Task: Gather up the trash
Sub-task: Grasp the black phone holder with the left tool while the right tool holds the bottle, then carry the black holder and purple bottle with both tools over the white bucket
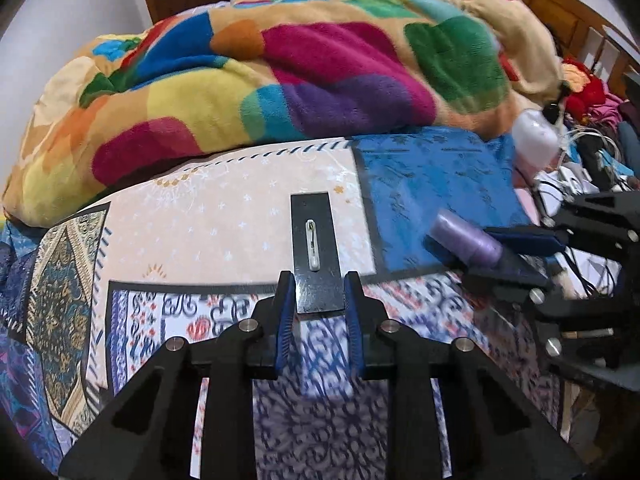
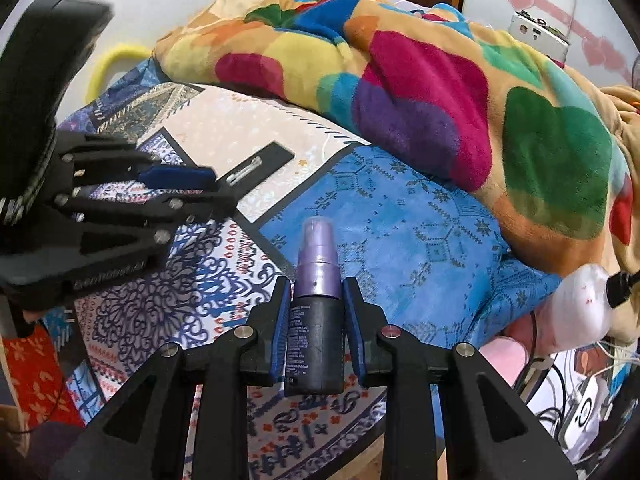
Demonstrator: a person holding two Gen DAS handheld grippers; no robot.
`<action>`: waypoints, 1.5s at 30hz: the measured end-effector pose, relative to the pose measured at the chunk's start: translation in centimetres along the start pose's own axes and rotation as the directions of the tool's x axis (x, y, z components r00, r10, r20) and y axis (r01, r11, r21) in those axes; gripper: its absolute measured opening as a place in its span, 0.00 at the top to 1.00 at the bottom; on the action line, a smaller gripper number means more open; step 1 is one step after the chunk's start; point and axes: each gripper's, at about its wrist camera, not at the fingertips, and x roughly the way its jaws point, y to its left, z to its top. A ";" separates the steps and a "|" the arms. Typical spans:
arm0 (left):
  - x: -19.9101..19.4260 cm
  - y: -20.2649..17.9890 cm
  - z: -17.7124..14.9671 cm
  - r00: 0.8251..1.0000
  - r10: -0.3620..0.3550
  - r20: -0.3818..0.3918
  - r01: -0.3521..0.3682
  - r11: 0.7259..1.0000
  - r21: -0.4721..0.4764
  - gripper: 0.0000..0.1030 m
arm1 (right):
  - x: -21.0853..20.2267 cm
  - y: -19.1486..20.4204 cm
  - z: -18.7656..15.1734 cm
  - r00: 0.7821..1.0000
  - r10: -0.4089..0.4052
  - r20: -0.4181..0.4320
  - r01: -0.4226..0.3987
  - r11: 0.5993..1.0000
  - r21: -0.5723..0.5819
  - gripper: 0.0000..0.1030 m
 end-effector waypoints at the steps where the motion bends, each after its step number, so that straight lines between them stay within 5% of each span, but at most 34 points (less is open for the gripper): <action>1: -0.7 -0.2 -0.4 1.000 0.005 0.009 -0.005 1.000 0.004 0.77 | -0.2 0.1 0.0 1.000 -0.001 0.006 0.001 1.000 0.003 0.77; 13: -10.4 -0.2 -2.6 0.993 0.033 0.110 -0.024 0.996 -0.081 0.77 | -7.2 2.3 1.5 0.993 -0.003 0.116 -0.002 0.999 0.043 0.77; 24: -23.9 -0.9 -6.5 0.970 0.090 0.224 -0.055 0.986 -0.159 0.77 | -17.6 7.3 1.2 0.972 0.016 0.233 -0.020 1.000 0.013 0.77; 33: -32.8 -0.8 -12.6 0.945 0.151 0.291 -0.084 0.970 -0.229 0.77 | -24.2 13.4 -0.8 0.950 0.064 0.305 -0.048 0.997 -0.059 0.77; 45: -40.4 1.7 -23.8 0.916 0.270 0.297 -0.160 0.925 -0.346 0.77 | -25.7 21.8 -3.6 0.940 0.177 0.293 -0.144 0.981 -0.130 0.77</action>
